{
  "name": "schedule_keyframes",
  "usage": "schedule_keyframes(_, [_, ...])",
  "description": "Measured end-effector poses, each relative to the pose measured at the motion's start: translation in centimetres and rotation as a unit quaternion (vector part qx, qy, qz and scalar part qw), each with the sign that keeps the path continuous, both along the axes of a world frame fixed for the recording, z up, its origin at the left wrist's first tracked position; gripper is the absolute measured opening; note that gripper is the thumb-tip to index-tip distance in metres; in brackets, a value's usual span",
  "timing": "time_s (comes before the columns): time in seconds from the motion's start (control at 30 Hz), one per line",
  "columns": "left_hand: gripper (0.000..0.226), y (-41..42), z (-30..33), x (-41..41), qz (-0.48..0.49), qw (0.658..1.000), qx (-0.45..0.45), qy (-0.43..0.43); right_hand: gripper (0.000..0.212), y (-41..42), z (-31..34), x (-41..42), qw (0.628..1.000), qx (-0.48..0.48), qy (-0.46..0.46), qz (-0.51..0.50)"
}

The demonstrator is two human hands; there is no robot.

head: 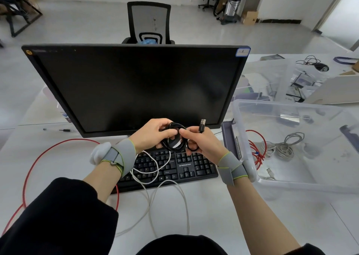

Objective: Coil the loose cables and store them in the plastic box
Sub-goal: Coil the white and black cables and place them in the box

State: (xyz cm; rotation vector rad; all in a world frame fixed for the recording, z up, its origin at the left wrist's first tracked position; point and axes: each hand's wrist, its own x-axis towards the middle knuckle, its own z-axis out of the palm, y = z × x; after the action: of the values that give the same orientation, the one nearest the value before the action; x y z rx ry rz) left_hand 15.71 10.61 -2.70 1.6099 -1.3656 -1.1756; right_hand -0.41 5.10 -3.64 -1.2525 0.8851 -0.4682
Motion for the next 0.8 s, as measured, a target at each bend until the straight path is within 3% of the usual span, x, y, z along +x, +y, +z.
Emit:
schedule_keyframes(0.13, [0.014, 0.2, 0.2, 0.5, -0.035, 0.997, 0.030, 0.059, 0.023, -0.1, 0.3, -0.6, 1.000, -0.001, 0.005, -0.027])
schedule_keyframes(0.4, [0.013, -0.2, -1.8, 1.2, 0.075, 0.996, 0.002, -0.048, 0.029, -0.3, 0.8, -0.2, 0.987, 0.041, -0.068, -0.140])
schedule_keyframes(0.57, [0.017, 0.0, -2.0, 1.1, 0.113, 0.993, -0.011, -0.023, 0.026, 0.4, 0.2, 0.5, 0.979, 0.087, -0.117, -0.141])
schedule_keyframes(0.8, [0.017, 0.6, -0.5, 1.9, 0.058, 0.994, -0.001, 0.091, 0.010, -0.9, 0.2, -1.0, 0.897, 0.192, -0.316, -0.242])
